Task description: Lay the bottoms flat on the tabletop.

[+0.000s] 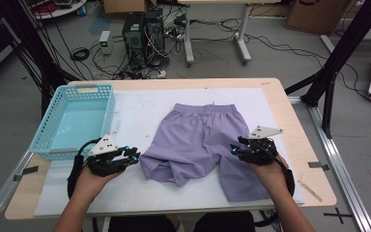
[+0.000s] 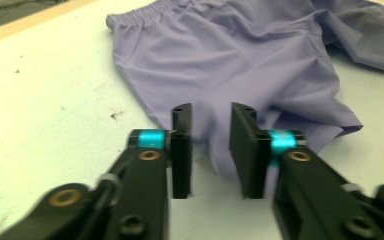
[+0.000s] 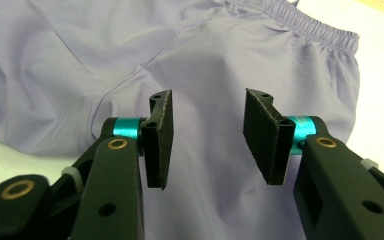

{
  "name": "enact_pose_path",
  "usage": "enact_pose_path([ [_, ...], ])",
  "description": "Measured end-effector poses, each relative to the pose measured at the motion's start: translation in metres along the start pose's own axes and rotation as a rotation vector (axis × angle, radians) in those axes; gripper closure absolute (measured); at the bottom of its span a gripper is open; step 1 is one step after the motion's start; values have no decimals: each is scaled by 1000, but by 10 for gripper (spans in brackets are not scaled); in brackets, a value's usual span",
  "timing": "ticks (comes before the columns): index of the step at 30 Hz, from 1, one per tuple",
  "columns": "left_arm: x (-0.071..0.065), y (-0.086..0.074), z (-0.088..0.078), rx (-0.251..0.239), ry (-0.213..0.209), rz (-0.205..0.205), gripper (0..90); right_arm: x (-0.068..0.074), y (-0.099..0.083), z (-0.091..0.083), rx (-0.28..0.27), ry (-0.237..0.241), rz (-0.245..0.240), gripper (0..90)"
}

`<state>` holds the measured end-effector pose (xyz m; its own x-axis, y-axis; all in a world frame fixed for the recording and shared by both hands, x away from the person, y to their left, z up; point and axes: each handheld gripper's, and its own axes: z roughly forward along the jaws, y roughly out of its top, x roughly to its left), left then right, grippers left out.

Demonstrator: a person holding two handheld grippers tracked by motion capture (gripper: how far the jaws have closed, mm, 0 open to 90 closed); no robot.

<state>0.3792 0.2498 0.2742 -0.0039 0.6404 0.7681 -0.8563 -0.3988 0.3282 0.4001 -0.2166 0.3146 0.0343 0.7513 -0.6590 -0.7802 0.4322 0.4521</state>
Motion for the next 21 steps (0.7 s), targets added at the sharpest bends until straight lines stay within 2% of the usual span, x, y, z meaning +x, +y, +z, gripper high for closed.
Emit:
enact_pose_path([
  [3,-8,0,4,-7,-64,22,685,1,1,1,0,2,-6,564],
  [5,-19,0,11,11,-107,44,686,2,2,0,-2,7,-1,564],
  [8,-33,-1,18,13,-171,51,700,2,1,-1,-8,6,-8,564],
  [10,-41,-2,24,34,-199,71,699,2,1,0,-4,6,-8,564],
  [12,-46,-6,31,70,-201,107,689,1,0,0,-1,6,-6,564],
  [14,-49,-11,39,104,-178,135,651,1,0,0,-6,9,-5,564],
  [17,-51,-19,48,156,-169,144,626,2,0,-1,-8,10,-7,564],
  [18,-52,-22,51,187,-160,155,671,2,0,-1,-6,8,-7,564],
  [19,-53,-26,55,231,-144,182,782,2,0,-1,-4,9,-9,564],
  [20,-53,-27,56,243,-139,189,850,2,0,0,-3,8,-9,564],
  [21,-51,-28,56,239,-157,184,875,3,0,0,-1,8,-8,564],
])
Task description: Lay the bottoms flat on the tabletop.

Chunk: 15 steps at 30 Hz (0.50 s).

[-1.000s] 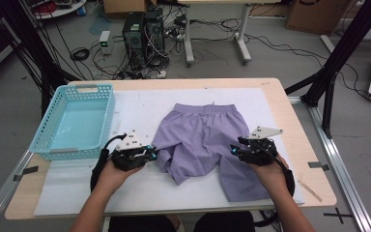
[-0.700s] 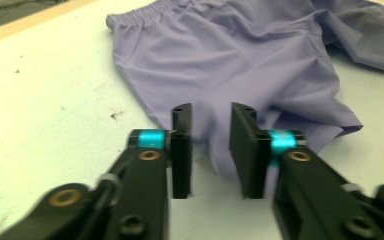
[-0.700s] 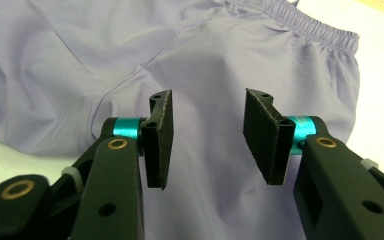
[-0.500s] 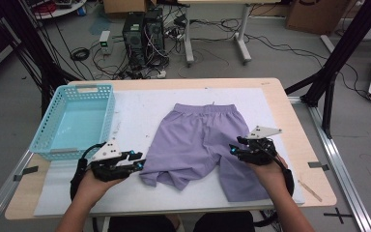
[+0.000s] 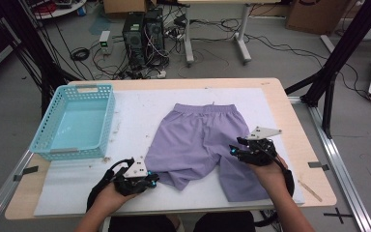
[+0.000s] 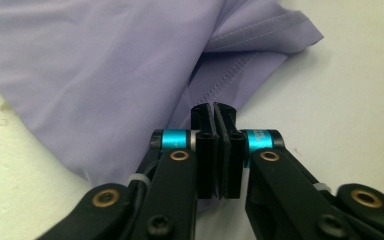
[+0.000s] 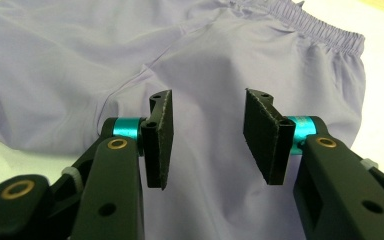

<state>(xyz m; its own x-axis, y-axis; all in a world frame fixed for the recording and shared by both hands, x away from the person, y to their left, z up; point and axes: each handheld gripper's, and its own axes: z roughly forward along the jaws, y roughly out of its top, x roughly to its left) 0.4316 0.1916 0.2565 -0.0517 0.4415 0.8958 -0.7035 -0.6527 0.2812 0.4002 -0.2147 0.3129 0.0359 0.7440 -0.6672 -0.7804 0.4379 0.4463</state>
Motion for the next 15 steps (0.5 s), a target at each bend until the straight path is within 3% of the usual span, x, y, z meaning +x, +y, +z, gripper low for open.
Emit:
enact_pose_path([
  [5,9,-3,-31,-108,-51,-55,882,1,0,1,4,4,-9,565],
  [11,10,-22,-81,-240,-96,-110,881,-2,1,1,6,1,0,566],
  [13,11,-28,-93,-263,-88,-111,878,-2,2,1,2,-4,-5,565],
  [15,13,-34,-97,-270,-92,-127,819,-1,2,0,5,-3,-1,565],
])
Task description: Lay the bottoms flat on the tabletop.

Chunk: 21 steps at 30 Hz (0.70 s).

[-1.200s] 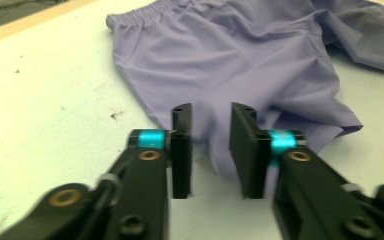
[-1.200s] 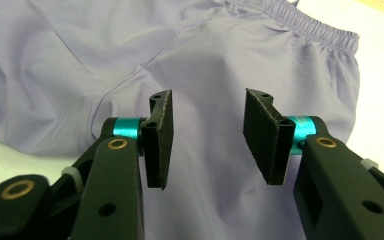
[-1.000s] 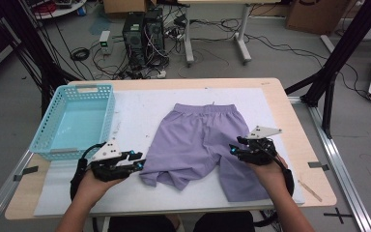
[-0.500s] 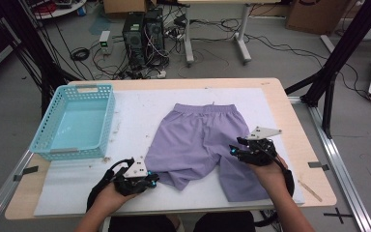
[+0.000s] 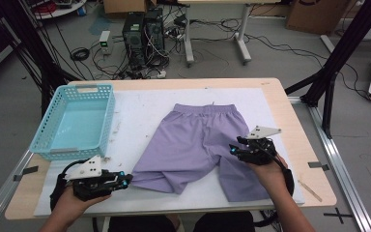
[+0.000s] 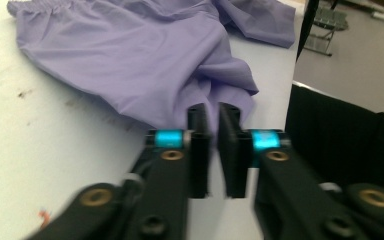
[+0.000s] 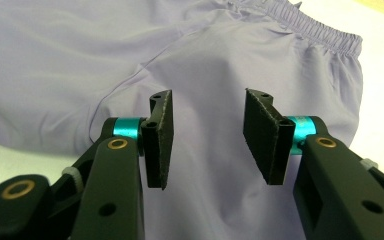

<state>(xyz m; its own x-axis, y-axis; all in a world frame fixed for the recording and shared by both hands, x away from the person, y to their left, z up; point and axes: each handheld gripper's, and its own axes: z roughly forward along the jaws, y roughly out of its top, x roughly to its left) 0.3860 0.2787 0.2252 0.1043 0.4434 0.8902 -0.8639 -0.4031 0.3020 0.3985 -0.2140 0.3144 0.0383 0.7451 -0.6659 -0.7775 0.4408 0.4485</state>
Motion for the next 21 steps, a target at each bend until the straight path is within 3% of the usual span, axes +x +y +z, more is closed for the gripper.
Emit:
enact_pose_path([
  [3,7,-4,-2,0,50,-13,668,2,1,0,-2,1,-8,565],
  [9,17,8,21,-2,97,1,570,13,7,-2,-12,30,-38,556],
  [16,40,18,57,-3,173,-66,401,46,11,-10,-50,149,-92,546],
  [21,45,16,65,-2,200,-81,360,80,9,-6,-53,263,-165,542],
])
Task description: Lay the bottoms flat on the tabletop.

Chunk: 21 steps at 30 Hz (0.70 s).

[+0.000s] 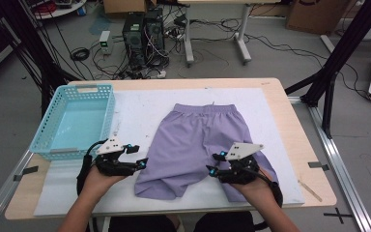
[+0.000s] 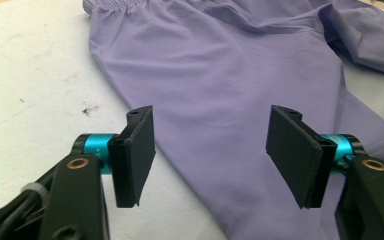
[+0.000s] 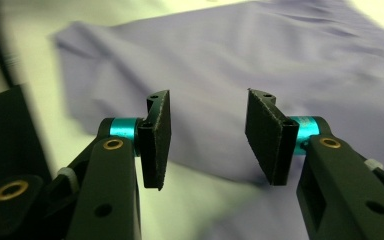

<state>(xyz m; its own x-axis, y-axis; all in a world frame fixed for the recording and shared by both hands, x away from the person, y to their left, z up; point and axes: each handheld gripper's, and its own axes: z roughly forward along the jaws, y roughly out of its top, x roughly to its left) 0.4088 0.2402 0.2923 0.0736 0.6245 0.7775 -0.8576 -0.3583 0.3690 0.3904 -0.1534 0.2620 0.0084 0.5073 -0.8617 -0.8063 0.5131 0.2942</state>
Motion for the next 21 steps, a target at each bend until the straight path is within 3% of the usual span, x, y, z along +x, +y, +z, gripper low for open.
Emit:
enact_pose_path([
  [5,2,-1,-1,-1,28,-1,338,31,7,24,21,128,-76,543],
  [9,1,-1,-2,4,28,5,337,53,11,53,98,216,-144,579],
  [12,0,-1,-2,9,27,13,337,63,8,73,178,203,-194,754],
  [14,-1,-2,-4,7,22,16,337,62,3,83,229,188,-195,891],
  [17,0,-3,-7,7,16,22,337,54,2,74,204,212,-160,900],
  [21,3,-3,-12,-1,17,17,338,44,4,40,103,231,-93,900],
])
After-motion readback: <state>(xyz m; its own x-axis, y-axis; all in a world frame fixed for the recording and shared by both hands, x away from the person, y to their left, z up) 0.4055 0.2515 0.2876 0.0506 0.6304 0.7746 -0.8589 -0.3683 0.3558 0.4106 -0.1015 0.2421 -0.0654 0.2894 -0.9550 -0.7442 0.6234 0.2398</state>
